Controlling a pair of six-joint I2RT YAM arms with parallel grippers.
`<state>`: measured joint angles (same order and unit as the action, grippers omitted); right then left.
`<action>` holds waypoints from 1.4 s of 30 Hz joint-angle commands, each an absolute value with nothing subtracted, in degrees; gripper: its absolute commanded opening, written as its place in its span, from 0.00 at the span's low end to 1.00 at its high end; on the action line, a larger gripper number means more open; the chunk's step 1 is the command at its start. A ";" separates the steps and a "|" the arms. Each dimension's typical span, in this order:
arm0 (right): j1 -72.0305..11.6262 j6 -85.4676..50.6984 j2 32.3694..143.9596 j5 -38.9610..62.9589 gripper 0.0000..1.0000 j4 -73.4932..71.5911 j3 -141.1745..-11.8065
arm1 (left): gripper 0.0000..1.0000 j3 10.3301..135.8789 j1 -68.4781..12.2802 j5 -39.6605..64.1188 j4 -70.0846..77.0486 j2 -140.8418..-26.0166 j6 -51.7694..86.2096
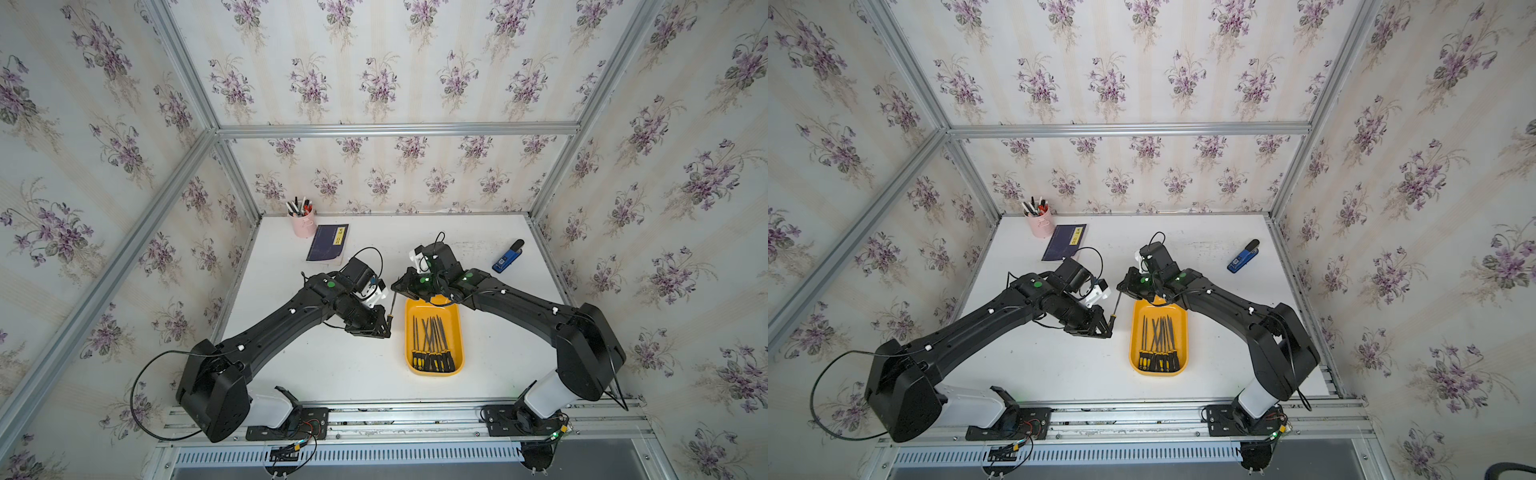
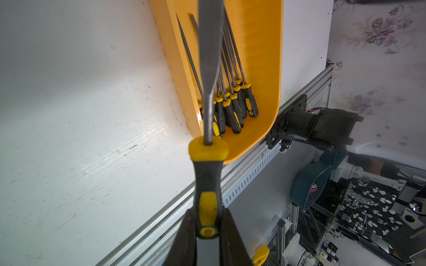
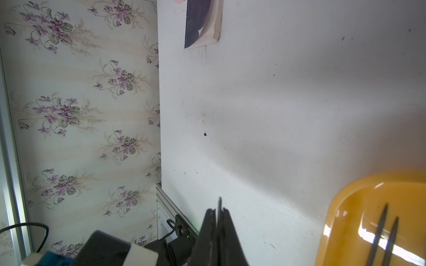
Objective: Put the file tool into the storage box
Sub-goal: Place the file tool in the storage box.
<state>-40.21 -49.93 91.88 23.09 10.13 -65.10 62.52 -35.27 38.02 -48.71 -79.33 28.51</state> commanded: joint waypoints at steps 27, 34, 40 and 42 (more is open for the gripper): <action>-40.43 -34.52 97.41 9.28 0.00 36.80 -63.81 | 1.00 60.82 -30.31 35.44 -50.36 -78.56 28.23; -40.96 -34.60 98.94 10.18 0.00 35.26 -63.90 | 1.00 60.30 -30.27 34.89 -50.42 -78.69 27.99; -41.57 -34.61 100.43 10.37 0.00 34.64 -63.96 | 1.00 59.53 -30.22 34.70 -50.16 -78.66 28.04; -41.75 -34.55 101.04 10.05 0.00 34.63 -63.83 | 1.00 59.25 -30.22 34.67 -50.10 -78.75 28.04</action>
